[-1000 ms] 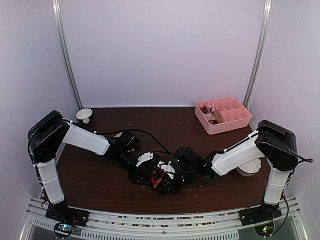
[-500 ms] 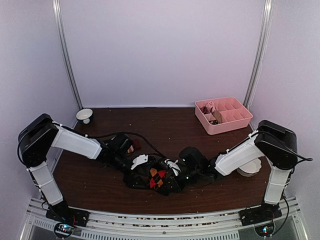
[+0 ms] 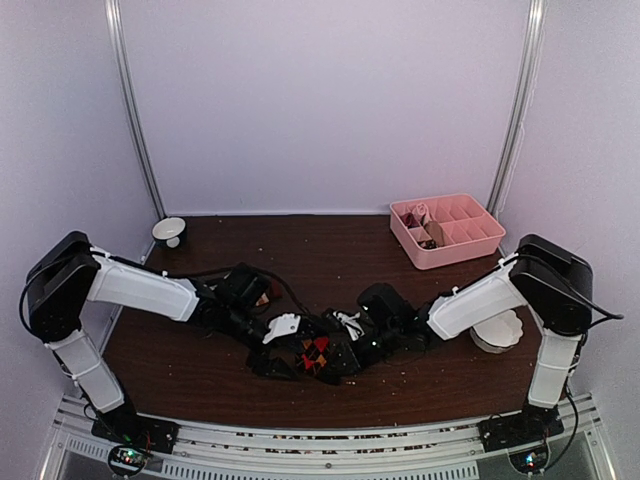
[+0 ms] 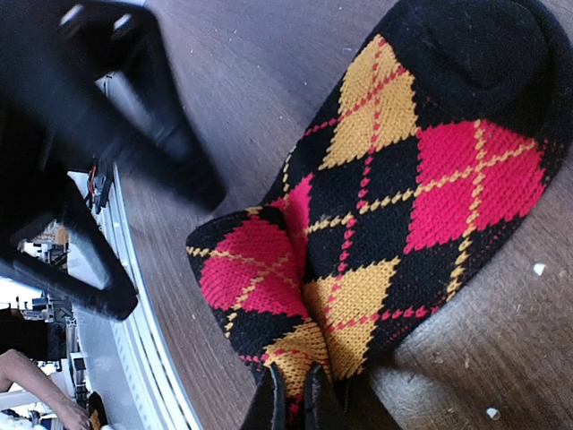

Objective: Roll the socks
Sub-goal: Roll the sock at the center of the board.

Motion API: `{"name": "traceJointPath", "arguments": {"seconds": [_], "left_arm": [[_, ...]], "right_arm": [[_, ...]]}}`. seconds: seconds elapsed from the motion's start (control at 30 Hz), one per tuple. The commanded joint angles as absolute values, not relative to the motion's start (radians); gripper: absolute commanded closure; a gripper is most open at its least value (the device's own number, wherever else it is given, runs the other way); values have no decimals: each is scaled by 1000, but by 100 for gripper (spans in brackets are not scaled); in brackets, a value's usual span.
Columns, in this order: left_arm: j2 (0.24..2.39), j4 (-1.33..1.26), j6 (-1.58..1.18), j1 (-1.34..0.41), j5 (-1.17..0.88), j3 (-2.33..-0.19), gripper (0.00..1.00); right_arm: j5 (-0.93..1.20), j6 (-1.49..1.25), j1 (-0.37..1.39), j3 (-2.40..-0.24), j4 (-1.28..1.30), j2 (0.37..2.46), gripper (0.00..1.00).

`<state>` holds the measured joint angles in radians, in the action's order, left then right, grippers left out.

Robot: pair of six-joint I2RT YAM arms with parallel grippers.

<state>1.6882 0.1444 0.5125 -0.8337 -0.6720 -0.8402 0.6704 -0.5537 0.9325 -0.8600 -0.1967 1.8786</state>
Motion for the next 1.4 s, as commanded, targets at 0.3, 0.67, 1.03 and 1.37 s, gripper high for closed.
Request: {"name": "traceJointPath", "arguments": {"seconds": [0.3,0.67,1.03,1.37], "left_arm": [[1822,122,243,-625,-760,-969,41],[1950,183,325,-712,-551,-1093,43],[2048,273,372,-774,-497,-1182,45],[2087,297,376,-794,-557,-1202,48]], "right_arm": [[462,-427,1024,-784,-71,1885,100],[319,-382,1093,-762,-117,1849,100],[273,-239,1148,-819,-21,1843,100],[238,-52,1154,-991,244,1877,100]]}}
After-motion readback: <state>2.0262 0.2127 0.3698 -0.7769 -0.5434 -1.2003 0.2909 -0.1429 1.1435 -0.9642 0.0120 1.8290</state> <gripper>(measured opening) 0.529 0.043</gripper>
